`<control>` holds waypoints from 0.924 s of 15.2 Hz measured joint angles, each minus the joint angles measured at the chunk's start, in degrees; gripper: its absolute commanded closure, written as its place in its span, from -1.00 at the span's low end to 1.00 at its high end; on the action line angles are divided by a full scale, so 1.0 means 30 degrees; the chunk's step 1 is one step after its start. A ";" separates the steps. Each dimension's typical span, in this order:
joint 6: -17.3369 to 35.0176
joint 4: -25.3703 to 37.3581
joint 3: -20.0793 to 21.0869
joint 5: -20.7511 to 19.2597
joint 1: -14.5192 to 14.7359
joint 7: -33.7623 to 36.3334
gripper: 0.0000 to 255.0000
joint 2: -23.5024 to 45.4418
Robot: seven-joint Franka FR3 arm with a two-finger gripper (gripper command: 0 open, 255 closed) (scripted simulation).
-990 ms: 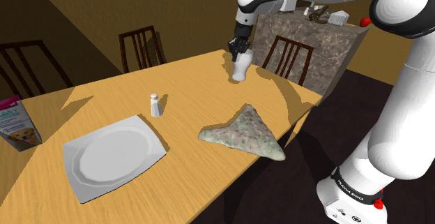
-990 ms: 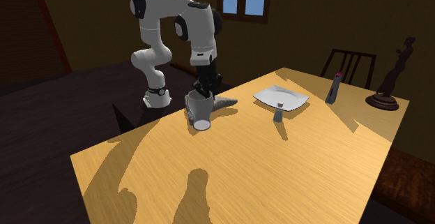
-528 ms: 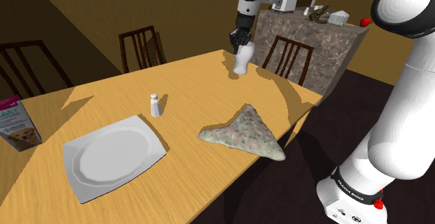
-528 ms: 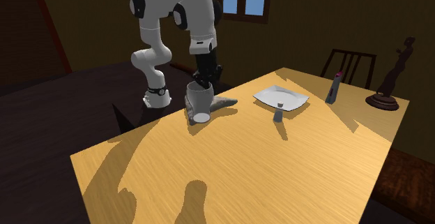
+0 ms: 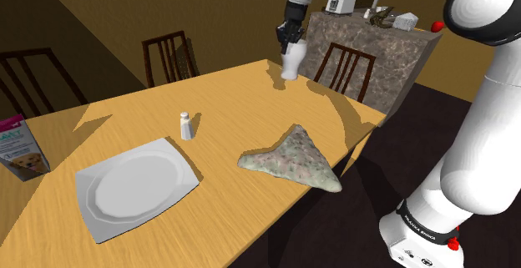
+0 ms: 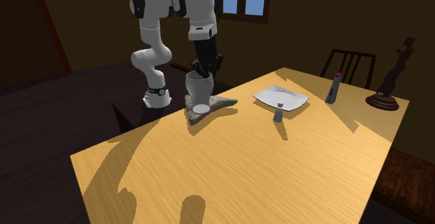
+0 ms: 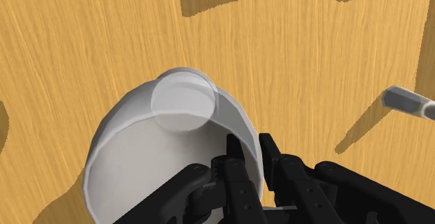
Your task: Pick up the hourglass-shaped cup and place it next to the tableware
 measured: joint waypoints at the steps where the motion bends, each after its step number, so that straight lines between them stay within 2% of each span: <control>1: -0.0237 0.0296 0.0003 0.0002 -0.0002 0.0027 1.00 0.0055; 5: -0.1011 0.0908 0.0056 -0.0044 0.0094 0.0268 1.00 -0.0128; 14: 0.0255 -0.3870 0.1452 -0.0577 0.1998 0.3446 1.00 -0.3945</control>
